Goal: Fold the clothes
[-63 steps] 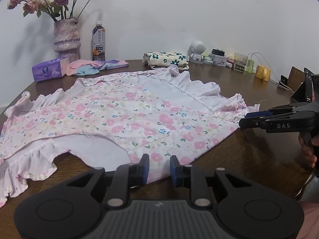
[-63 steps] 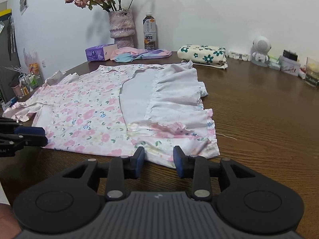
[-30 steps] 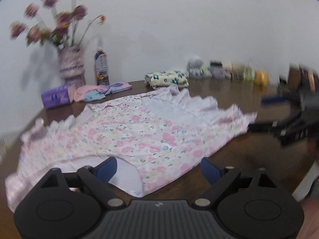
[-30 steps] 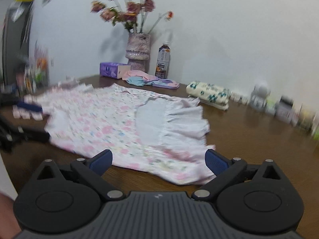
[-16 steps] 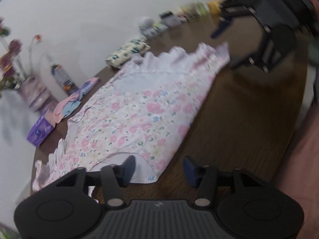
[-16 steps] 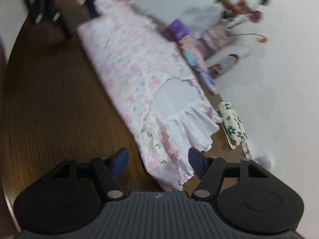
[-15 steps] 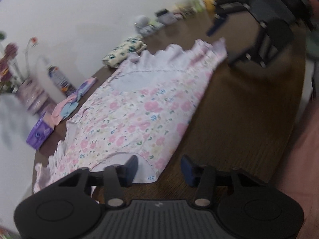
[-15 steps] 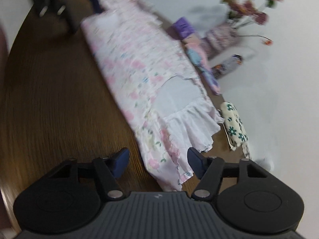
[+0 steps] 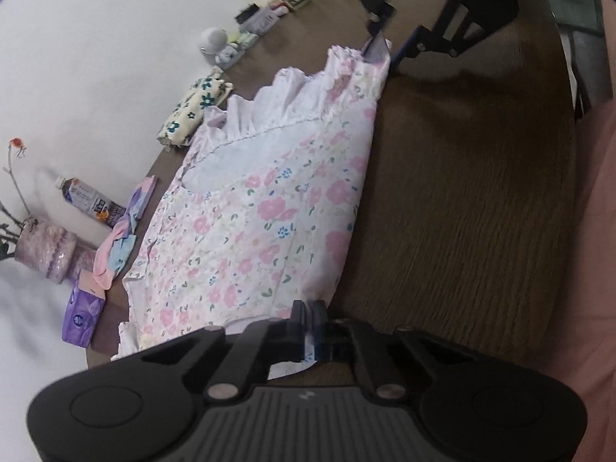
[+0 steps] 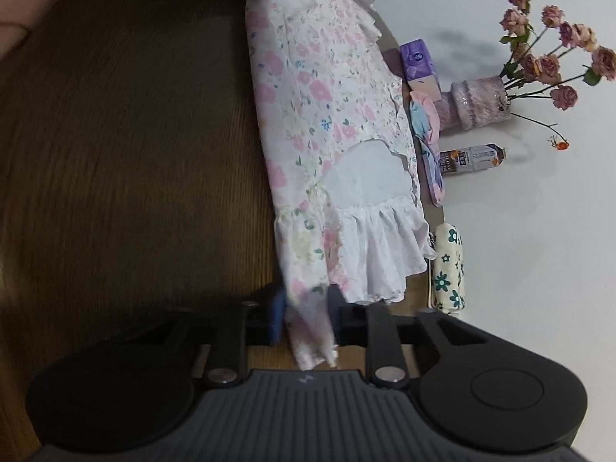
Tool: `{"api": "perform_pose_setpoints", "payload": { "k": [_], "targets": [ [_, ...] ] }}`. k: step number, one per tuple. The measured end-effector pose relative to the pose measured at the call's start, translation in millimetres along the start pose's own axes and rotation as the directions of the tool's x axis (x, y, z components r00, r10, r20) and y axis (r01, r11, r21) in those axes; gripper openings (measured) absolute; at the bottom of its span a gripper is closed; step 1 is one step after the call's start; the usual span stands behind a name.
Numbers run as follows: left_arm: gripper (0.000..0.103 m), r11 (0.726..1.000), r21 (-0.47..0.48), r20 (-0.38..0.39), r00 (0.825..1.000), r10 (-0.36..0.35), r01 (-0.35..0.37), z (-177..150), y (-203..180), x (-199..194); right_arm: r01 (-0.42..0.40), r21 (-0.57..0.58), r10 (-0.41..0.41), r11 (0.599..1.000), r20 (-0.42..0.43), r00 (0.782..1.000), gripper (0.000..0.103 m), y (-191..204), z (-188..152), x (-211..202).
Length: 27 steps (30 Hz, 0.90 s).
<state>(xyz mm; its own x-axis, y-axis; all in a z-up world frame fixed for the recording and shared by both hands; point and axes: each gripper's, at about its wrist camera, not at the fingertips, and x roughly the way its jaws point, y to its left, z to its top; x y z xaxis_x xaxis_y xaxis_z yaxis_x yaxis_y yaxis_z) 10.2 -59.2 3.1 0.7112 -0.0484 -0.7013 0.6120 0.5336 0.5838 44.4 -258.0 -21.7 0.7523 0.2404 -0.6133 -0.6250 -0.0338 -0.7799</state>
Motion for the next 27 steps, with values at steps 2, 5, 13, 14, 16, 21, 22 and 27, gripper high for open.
{"api": "perform_pose_setpoints", "payload": {
  "k": [2, 5, 13, 14, 16, 21, 22, 27],
  "targets": [
    [0.001, 1.0, -0.017, 0.007, 1.0, 0.011, -0.011, 0.3, 3.1, -1.7, 0.013, 0.002, -0.013, 1.0, 0.009, 1.0, 0.004, -1.4, -0.5, -1.1],
    [0.0, 0.999, -0.034, 0.02, 0.999, 0.028, -0.027, 2.8, 11.8, -7.0, 0.036, 0.006, -0.036, 0.999, 0.029, 0.999, 0.001, -9.4, 0.2, -4.9],
    [0.0, 0.984, -0.116, 0.051, 0.988, 0.146, -0.139, 14.7, 86.0, -6.9, 0.126, 0.02, -0.127, 0.992, 0.089, 0.988, 0.001, -74.7, 10.1, 6.6],
    [0.0, 0.982, -0.122, 0.046, 0.988, 0.15, -0.143, 15.5, 94.2, 1.4, 0.127, 0.026, -0.129, 0.992, 0.092, 0.987, 0.001, -84.5, 12.4, 14.2],
    [0.0, 0.981, -0.135, 0.033, 0.988, 0.148, -0.142, 15.9, 109.1, 21.5, 0.11, 0.038, -0.113, 0.993, 0.084, 0.99, 0.001, -99.8, 15.5, 34.1],
    [0.0, 0.977, -0.179, -0.01, 0.993, 0.114, -0.114, 10.5, 131.5, 74.4, 0.06, 0.083, -0.066, 0.995, 0.072, 0.995, 0.001, -119.6, 19.7, 86.0],
    [0.0, 0.976, -0.189, -0.014, 0.994, 0.108, -0.109, 9.2, 134.7, 81.3, 0.053, 0.09, -0.059, 0.995, 0.069, 0.996, 0.001, -121.3, 19.6, 94.3],
    [0.001, 0.968, -0.243, -0.035, 0.998, 0.052, -0.059, 0.5, 145.4, 107.9, 0.004, 0.132, -0.012, 0.991, 0.064, 0.998, 0.002, -125.3, 17.9, 127.1]
  ]
}}
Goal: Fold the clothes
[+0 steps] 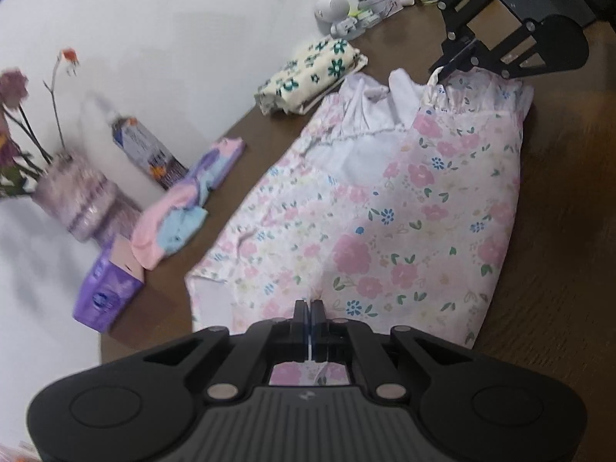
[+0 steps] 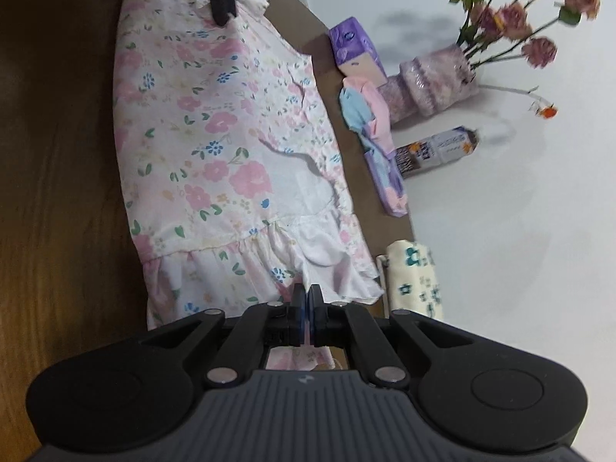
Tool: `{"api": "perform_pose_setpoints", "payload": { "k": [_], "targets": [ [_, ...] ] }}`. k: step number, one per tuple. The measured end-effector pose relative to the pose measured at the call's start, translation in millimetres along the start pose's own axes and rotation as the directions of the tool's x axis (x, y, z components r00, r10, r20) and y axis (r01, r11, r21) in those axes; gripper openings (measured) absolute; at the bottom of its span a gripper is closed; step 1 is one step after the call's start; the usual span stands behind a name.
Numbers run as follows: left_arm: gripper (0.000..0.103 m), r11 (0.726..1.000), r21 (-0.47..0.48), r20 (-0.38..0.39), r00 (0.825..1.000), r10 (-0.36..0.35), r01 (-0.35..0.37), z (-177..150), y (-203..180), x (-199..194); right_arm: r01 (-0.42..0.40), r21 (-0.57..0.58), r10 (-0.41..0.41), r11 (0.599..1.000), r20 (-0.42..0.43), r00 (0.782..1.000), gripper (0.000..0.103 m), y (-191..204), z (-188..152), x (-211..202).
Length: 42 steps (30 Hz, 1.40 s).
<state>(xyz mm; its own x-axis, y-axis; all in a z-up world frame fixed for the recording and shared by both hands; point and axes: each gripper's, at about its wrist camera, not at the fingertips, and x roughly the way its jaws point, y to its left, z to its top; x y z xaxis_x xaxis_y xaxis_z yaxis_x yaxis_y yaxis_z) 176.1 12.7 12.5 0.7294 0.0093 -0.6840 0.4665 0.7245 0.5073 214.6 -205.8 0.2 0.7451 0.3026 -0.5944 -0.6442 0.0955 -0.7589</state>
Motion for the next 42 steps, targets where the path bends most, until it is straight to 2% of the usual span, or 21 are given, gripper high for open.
{"api": "perform_pose_setpoints", "payload": {
  "k": [2, 5, 6, 7, 9, 11, 13, 15, 17, 18, 23, 24, 28, 31, 33, 34, 38, 40, 42],
  "targets": [
    [0.005, 0.999, -0.043, -0.015, 1.0, -0.022, 0.022, -3.9, 2.7, 6.0, -0.019, 0.034, 0.019, 0.999, 0.001, 1.0, 0.002, -0.5, -1.4, 8.8],
    [0.011, 0.992, -0.121, -0.012, 0.999, -0.031, 0.029, -10.8, 9.9, 2.7, -0.033, 0.144, 0.032, 0.989, 0.008, 0.999, 0.008, -5.8, -7.1, 13.5],
    [0.017, 0.988, -0.153, -0.004, 1.0, -0.028, 0.027, -13.4, 13.2, -1.7, -0.034, 0.204, 0.031, 0.978, 0.018, 0.999, 0.015, -11.9, -10.7, 11.7],
    [0.024, 0.98, -0.201, 0.016, 1.0, -0.013, 0.016, -16.2, 17.8, -9.3, -0.036, 0.282, 0.03, 0.959, 0.027, 0.999, 0.029, -20.7, -15.5, 8.1],
    [0.026, 0.955, -0.298, 0.059, 0.998, 0.017, 0.001, -21.4, 25.3, -26.7, -0.055, 0.472, 0.03, 0.88, 0.059, 0.998, 0.035, -39.5, -31.3, -6.9],
    [0.027, 0.921, -0.387, 0.129, 0.992, 0.007, 0.044, -24.5, 30.8, -44.4, -0.094, 0.641, 0.036, 0.761, 0.103, 0.994, 0.035, -55.7, -47.0, -24.0],
    [0.027, 0.894, -0.435, 0.192, 0.981, -0.025, 0.108, -21.5, 30.3, -51.9, -0.156, 0.737, 0.037, 0.658, 0.176, 0.984, 0.035, -63.8, -54.8, -41.5],
    [0.027, 0.885, -0.44, 0.221, 0.974, -0.06, 0.154, -11.1, 23.8, -46.6, -0.226, 0.787, 0.035, 0.574, 0.252, 0.967, 0.035, -64.4, -49.2, -51.6],
    [0.027, 0.877, -0.443, 0.229, 0.969, -0.093, 0.188, 0.9, 17.0, -32.2, -0.284, 0.809, 0.053, 0.514, 0.301, 0.952, 0.035, -57.8, -32.5, -48.9],
    [0.027, 0.868, -0.457, 0.221, 0.97, -0.099, 0.192, 4.6, 14.3, -24.3, -0.3, 0.815, 0.063, 0.496, 0.311, 0.948, 0.035, -52.9, -22.5, -44.6],
    [0.027, 0.828, -0.534, 0.162, 0.982, -0.097, 0.169, 3.8, 7.3, 1.3, -0.287, 0.854, 0.099, 0.434, 0.272, 0.957, 0.034, -32.2, 18.6, -7.8],
    [0.028, 0.821, -0.546, 0.166, 0.982, -0.089, 0.167, -0.7, 9.6, 0.1, -0.278, 0.857, 0.086, 0.435, 0.267, 0.96, 0.034, -30.8, 21.2, -7.3],
    [0.041, 0.79, -0.595, 0.182, 0.982, -0.047, 0.148, -23.9, 22.9, -18.2, -0.243, 0.859, 0.018, 0.45, 0.264, 0.964, 0.036, -34.7, 17.2, -23.6],
    [0.042, 0.776, -0.618, 0.147, 0.988, -0.043, 0.125, -37.3, 39.0, -17.1, -0.186, 0.875, -0.002, 0.447, 0.209, 0.978, 0.037, -40.6, 2.1, -31.3],
    [0.043, 0.775, -0.616, 0.135, 0.988, -0.075, 0.143, -40.4, 47.6, -12.1, -0.152, 0.881, 0.007, 0.448, 0.167, 0.986, 0.037, -41.2, -7.6, -30.1],
    [0.043, 0.78, -0.605, 0.143, 0.986, -0.089, 0.158, -40.1, 49.8, -11.9, -0.135, 0.878, 0.009, 0.46, 0.148, 0.989, 0.037, -40.9, -12.0, -29.4],
    [0.044, 0.801, -0.558, 0.171, 0.975, -0.144, 0.216, -36.9, 57.7, -10.5, -0.047, 0.816, -0.003, 0.576, 0.059, 0.998, 0.043, -49.6, -29.2, -31.5],
    [0.046, 0.809, -0.536, 0.176, 0.97, -0.17, 0.239, -32.0, 59.3, -6.1, -0.038, 0.778, 0.003, 0.627, 0.046, 0.999, 0.044, -59.2, -37.9, -30.0],
    [0.044, 0.812, -0.525, 0.173, 0.966, -0.192, 0.256, -27.2, 59.9, 0.9, -0.071, 0.762, 0.049, 0.643, 0.052, 0.997, 0.044, -71.8, -45.7, -21.8]
  ]
}}
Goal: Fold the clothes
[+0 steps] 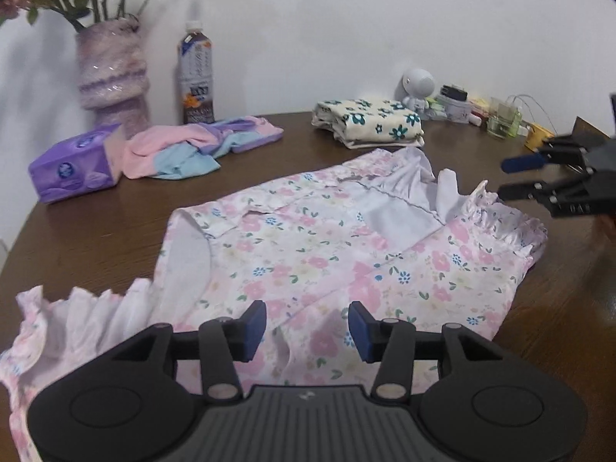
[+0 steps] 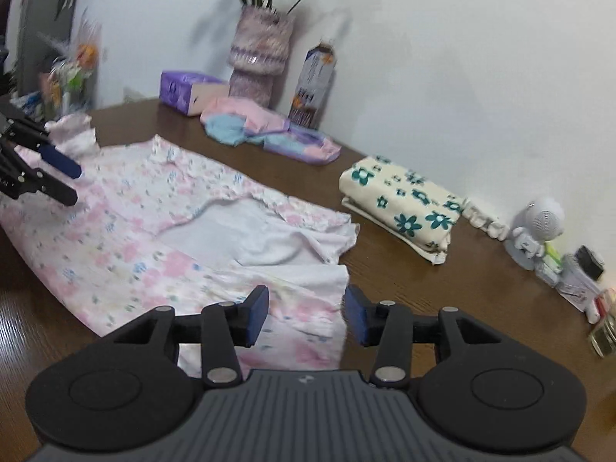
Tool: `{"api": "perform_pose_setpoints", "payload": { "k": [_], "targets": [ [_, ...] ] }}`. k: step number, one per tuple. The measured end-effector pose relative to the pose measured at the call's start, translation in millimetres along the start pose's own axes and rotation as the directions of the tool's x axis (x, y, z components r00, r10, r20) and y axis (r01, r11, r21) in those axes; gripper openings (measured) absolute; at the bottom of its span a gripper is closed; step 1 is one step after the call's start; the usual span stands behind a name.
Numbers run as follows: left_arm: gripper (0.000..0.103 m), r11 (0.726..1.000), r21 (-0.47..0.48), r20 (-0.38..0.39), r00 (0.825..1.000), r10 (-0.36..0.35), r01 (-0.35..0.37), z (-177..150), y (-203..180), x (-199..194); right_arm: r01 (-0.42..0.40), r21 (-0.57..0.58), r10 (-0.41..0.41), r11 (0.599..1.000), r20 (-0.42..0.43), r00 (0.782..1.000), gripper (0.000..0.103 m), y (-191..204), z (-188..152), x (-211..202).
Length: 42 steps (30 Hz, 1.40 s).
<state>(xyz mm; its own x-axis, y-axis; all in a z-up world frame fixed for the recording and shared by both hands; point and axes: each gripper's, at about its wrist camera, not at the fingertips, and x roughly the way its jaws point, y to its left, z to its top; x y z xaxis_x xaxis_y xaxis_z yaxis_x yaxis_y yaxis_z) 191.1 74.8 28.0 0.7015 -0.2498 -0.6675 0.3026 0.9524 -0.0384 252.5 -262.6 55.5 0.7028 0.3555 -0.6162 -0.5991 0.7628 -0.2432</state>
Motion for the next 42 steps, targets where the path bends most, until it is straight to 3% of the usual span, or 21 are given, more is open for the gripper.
{"api": "perform_pose_setpoints", "payload": {
  "k": [2, 3, 4, 6, 7, 9, 13, 17, 20, 22, 26, 28, 33, 40, 42],
  "targets": [
    [0.031, 0.999, -0.003, -0.01, 0.999, -0.039, 0.039, 3.8, 2.0, 5.8, -0.064, 0.0, 0.064, 0.998, -0.025, 0.998, 0.044, -12.3, 4.4, 11.9],
    [0.002, 0.998, -0.016, -0.022, 0.997, -0.068, 0.068, 5.4, 3.4, 8.2, -0.091, 0.011, 0.091, 0.996, -0.036, 0.995, 0.044, -17.9, 6.5, 19.6],
    [0.0, 0.997, -0.011, -0.026, 0.996, -0.081, 0.08, 6.0, 2.6, 7.9, -0.126, 0.025, 0.127, 0.992, -0.044, 0.991, 0.044, -21.8, 6.9, 24.6],
    [0.0, 0.996, 0.008, -0.034, 0.995, -0.093, 0.094, 6.0, -1.2, 5.3, -0.199, 0.052, 0.202, 0.979, -0.058, 0.978, 0.037, -29.0, 7.5, 33.9],
    [0.0, 0.995, 0.022, -0.037, 0.995, -0.093, 0.094, 5.5, -4.1, 3.1, -0.234, 0.066, 0.238, 0.97, -0.064, 0.969, 0.021, -32.7, 7.7, 38.5],
    [0.0, 0.995, 0.028, -0.04, 0.995, -0.097, 0.098, 2.5, -7.1, -5.0, -0.289, 0.082, 0.295, 0.954, -0.064, 0.953, 0.006, -36.7, 7.1, 41.0],
    [0.0, 0.993, 0.016, -0.057, 0.991, -0.119, 0.12, -2.8, -8.6, -17.8, -0.317, 0.085, 0.32, 0.945, -0.026, 0.947, 0.005, -35.6, 4.7, 23.7],
    [0.002, 0.997, -0.007, -0.037, 0.996, -0.08, 0.08, -0.8, 0.6, -14.2, -0.316, 0.072, 0.318, 0.946, -0.022, 0.948, 0.005, -24.5, 3.1, 23.5],
    [0.017, 0.999, -0.004, -0.023, 0.999, -0.041, 0.041, 4.6, 7.8, -14.2, -0.304, 0.081, 0.307, 0.949, -0.019, 0.952, 0.005, -24.6, 1.3, 26.5],
    [0.035, 0.999, 0.012, -0.032, 0.999, -0.044, 0.044, 7.9, 10.7, -12.4, -0.294, 0.08, 0.296, 0.952, -0.02, 0.955, 0.005, -24.9, -0.6, 26.1],
    [0.032, 0.998, 0.031, -0.091, 0.995, -0.051, 0.054, 9.7, 13.9, 3.9, -0.284, 0.091, 0.287, 0.954, -0.014, 0.958, 0.005, -27.3, -4.1, 24.7],
    [0.001, 0.997, 0.02, -0.124, 0.99, -0.075, 0.078, 7.6, 17.3, 12.9, -0.283, 0.096, 0.286, 0.954, -0.013, 0.958, 0.006, -27.6, -4.7, 25.0],
    [0.0, 0.99, -0.016, -0.101, 0.985, -0.141, 0.14, -0.9, 13.5, -2.8, -0.268, 0.099, 0.271, 0.958, -0.014, 0.963, 0.005, -29.2, -3.6, 24.0],
    [0.001, 0.996, -0.037, -0.122, 0.988, -0.089, 0.085, -3.7, 14.6, 2.8, -0.219, 0.127, 0.228, 0.967, -0.066, 0.971, 0.006, -25.0, -5.4, 46.9],
    [0.007, 0.996, -0.05, -0.116, 0.991, -0.073, 0.068, -3.7, 16.9, 4.7, -0.198, 0.128, 0.209, 0.972, -0.072, 0.975, 0.008, -23.0, -7.1, 49.0]
  ]
}}
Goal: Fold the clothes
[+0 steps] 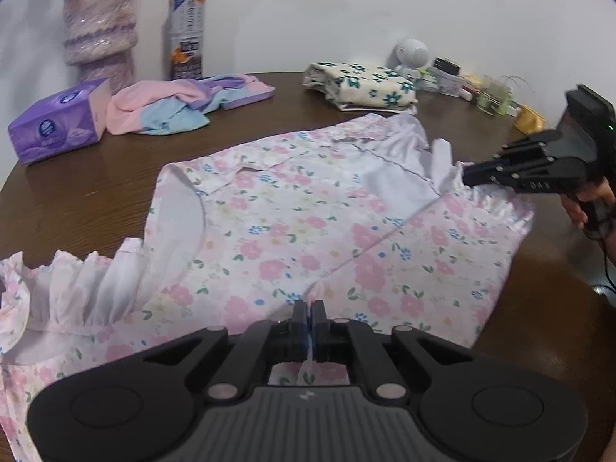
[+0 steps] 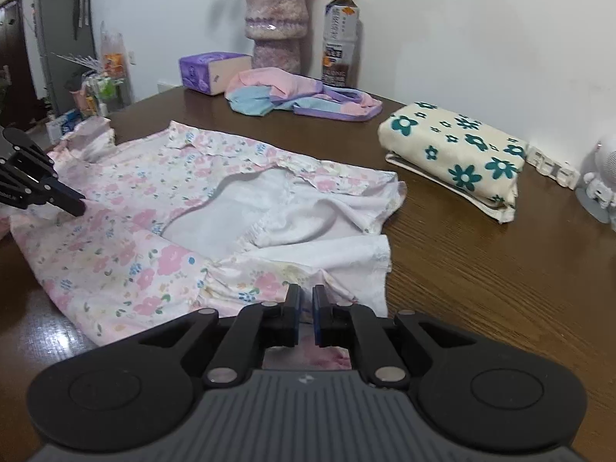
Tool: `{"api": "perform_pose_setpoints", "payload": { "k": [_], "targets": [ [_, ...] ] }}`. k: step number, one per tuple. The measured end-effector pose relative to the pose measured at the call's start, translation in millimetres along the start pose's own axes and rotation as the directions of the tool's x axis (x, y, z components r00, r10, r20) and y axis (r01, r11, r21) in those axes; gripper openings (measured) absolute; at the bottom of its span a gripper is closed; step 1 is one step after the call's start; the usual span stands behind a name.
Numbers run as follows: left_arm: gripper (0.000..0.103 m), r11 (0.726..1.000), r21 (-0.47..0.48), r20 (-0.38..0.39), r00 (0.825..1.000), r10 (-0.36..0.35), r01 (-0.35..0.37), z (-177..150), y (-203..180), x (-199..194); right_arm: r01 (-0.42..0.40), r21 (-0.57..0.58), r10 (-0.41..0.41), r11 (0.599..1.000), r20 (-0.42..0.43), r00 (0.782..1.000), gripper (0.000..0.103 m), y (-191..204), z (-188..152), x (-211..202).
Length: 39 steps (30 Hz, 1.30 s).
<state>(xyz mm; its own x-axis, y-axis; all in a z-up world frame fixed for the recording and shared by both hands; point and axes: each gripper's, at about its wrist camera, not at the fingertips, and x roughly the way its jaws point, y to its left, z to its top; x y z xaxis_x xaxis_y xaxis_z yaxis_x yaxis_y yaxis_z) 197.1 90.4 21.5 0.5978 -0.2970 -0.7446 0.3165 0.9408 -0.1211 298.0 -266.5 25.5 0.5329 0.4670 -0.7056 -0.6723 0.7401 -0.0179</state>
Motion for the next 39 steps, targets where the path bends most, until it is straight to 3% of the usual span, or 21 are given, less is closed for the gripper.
{"api": "perform_pose_setpoints", "payload": {
  "k": [2, 4, 6, 9, 11, 13, 15, 19, 26, 34, 36, 39],
  "targets": [
    [0.014, 0.999, -0.004, 0.032, 0.998, 0.045, -0.045, -0.3, -1.4, -8.7, 0.012, 0.011, -0.012, 1.0, 0.013, 1.0, 0.017, -1.3, -2.1, -5.5],
    [0.022, 0.995, -0.007, 0.094, 0.991, 0.1, -0.099, -1.4, -7.3, -24.5, 0.042, 0.042, -0.044, 0.998, 0.047, 0.998, 0.042, -5.3, -5.3, -19.9],
    [0.023, 0.989, -0.013, 0.174, 0.974, 0.145, -0.145, -2.9, -16.5, -43.1, 0.057, 0.088, -0.066, 0.994, 0.1, 0.993, 0.042, -8.2, -8.5, -38.6],
    [0.023, 0.996, 0.011, 0.239, 0.967, 0.084, -0.089, -1.7, -40.0, -51.3, 0.019, 0.13, -0.043, 0.991, 0.19, 0.981, 0.042, 8.7, -6.7, -57.1],
    [0.023, 0.996, 0.051, 0.226, 0.972, 0.058, -0.071, 4.0, -59.2, -36.3, -0.037, 0.125, 0.006, 0.991, 0.238, 0.971, 0.041, 31.1, -1.7, -60.4],
    [0.023, 0.995, 0.069, 0.203, 0.978, 0.053, -0.068, 8.8, -74.7, -16.5, -0.096, 0.105, 0.07, 0.99, 0.23, 0.971, 0.035, 60.6, 7.3, -44.2],
    [0.019, 0.996, 0.0, 0.186, 0.978, 0.092, -0.094, 9.5, -78.1, 2.5, -0.129, 0.099, 0.108, 0.987, 0.195, 0.975, 0.028, 86.7, 15.5, -21.4],
    [0.017, 0.987, -0.097, 0.16, 0.977, 0.142, -0.127, 1.8, -73.3, 23.6, -0.105, 0.127, 0.087, 0.986, 0.144, 0.986, 0.023, 110.2, 21.4, 13.3],
    [0.017, 0.986, -0.114, 0.213, 0.966, 0.145, -0.122, -15.8, -68.2, 21.1, 0.019, 0.065, -0.027, 0.998, 0.117, 0.993, 0.024, 123.2, 3.0, 30.2],
    [0.016, 0.985, -0.145, 0.223, 0.967, 0.123, -0.092, -17.0, -62.6, 20.3, 0.062, 0.125, -0.077, 0.99, 0.126, 0.989, 0.025, 104.1, -5.6, 24.3],
    [0.015, 0.985, -0.145, 0.224, 0.967, 0.125, -0.093, -17.5, -62.6, 20.2, 0.067, 0.145, -0.086, 0.987, 0.127, 0.988, 0.017, 95.8, -8.1, 21.4],
    [0.011, 0.983, -0.156, 0.224, 0.966, 0.128, -0.094, -18.3, -60.4, 19.9, 0.065, 0.173, -0.089, 0.983, 0.132, 0.987, 0.015, 85.4, -11.6, 16.1]
  ]
}}
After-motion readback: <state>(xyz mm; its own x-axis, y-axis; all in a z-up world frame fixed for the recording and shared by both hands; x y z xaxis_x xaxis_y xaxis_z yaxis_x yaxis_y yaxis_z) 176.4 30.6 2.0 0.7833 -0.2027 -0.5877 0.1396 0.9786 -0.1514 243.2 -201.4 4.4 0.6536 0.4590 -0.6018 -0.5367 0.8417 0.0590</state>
